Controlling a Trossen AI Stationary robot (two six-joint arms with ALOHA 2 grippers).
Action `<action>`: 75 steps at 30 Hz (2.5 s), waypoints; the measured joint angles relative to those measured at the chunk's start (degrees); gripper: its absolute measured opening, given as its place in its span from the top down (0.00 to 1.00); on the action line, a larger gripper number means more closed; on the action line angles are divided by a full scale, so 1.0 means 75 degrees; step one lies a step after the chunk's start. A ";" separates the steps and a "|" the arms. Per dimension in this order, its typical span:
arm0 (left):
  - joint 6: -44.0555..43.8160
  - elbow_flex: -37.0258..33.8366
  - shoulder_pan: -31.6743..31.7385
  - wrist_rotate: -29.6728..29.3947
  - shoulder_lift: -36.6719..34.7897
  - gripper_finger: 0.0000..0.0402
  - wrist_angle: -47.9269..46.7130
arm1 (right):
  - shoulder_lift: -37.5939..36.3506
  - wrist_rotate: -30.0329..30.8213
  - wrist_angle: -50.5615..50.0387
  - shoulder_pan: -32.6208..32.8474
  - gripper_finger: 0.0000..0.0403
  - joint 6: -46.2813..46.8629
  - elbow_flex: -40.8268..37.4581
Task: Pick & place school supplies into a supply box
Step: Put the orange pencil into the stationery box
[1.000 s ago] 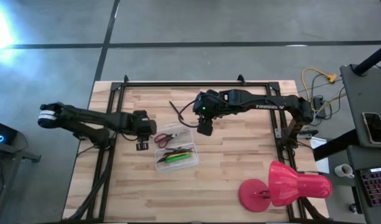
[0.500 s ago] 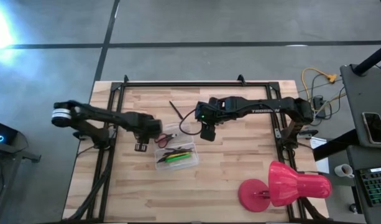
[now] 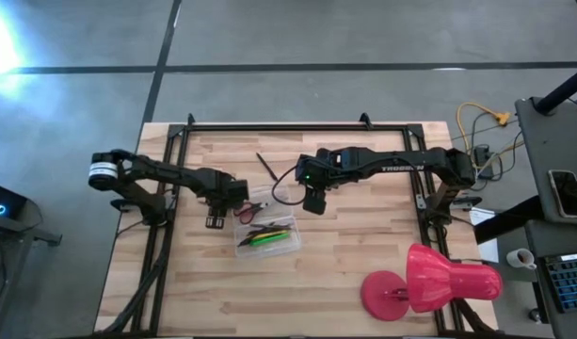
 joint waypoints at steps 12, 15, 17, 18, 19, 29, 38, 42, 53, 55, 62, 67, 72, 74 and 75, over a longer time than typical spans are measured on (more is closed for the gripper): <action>-0.1584 -0.0025 0.0005 0.0966 0.0055 0.97 0.0245 | -0.0003 0.0000 0.0096 0.0000 0.55 -0.0017 -0.0024; -0.2663 0.0027 -0.0009 0.1346 0.0055 0.98 0.0271 | -0.0003 0.0000 0.0102 0.0000 0.55 -0.0017 -0.0024; -0.3839 0.0069 0.0000 0.1717 0.0064 0.98 0.0215 | -0.0003 0.0000 0.0107 0.0000 0.55 -0.0017 -0.0024; -0.4383 0.0089 -0.0003 0.1895 0.0061 0.98 0.0164 | -0.0003 0.0000 0.0113 0.0000 0.55 -0.0017 -0.0024; -0.4895 0.0087 -0.0024 0.2079 0.0043 0.98 0.0126 | -0.0003 0.0000 0.0111 0.0000 0.55 -0.0015 -0.0024; -0.7610 -0.0332 -0.0773 0.2280 -0.0464 0.98 -0.0557 | -0.0003 0.0009 0.0229 -0.0003 0.55 -0.0018 -0.0024; -1.0268 -0.0836 -0.0973 0.0762 -0.2461 0.99 -0.1004 | -0.0003 0.0015 0.0480 -0.0003 0.55 -0.0019 -0.0024; -1.0943 -0.0724 -0.0973 -0.0178 -0.3615 0.99 -0.1156 | 0.0000 0.0017 0.0489 -0.0003 0.55 -0.0020 -0.0024; -0.8390 0.0629 -0.1003 -0.1084 -0.3711 0.99 0.2488 | 0.0003 0.0020 0.0515 -0.0003 0.55 -0.0023 -0.0024; -0.7931 0.0970 -0.1001 -0.0930 -0.3057 0.99 0.2421 | 0.0003 0.0020 0.0515 -0.0003 0.55 -0.0020 -0.0024; -0.6426 0.2242 -0.1015 0.0765 -0.0477 0.99 0.2256 | -0.0192 0.0028 0.0336 -0.0003 0.55 0.0232 -0.0024; -0.6002 0.2970 -0.1017 0.2148 0.0799 0.99 0.1414 | -0.0437 0.0361 -0.0060 0.0000 0.55 0.0464 -0.0021; -0.5939 0.3212 -0.1298 0.2858 0.1306 0.99 0.0656 | -0.0618 0.0426 -0.0344 0.0000 0.55 0.0732 -0.0022; -0.6020 0.3191 -0.1557 0.3014 0.1291 0.99 0.0790 | -0.0662 0.0426 -0.0368 0.0000 0.55 0.0832 -0.0033; -0.6117 0.3168 -0.1660 0.3146 0.1273 0.99 0.0806 | -0.0682 0.0426 -0.0368 0.0003 0.55 0.0876 -0.0039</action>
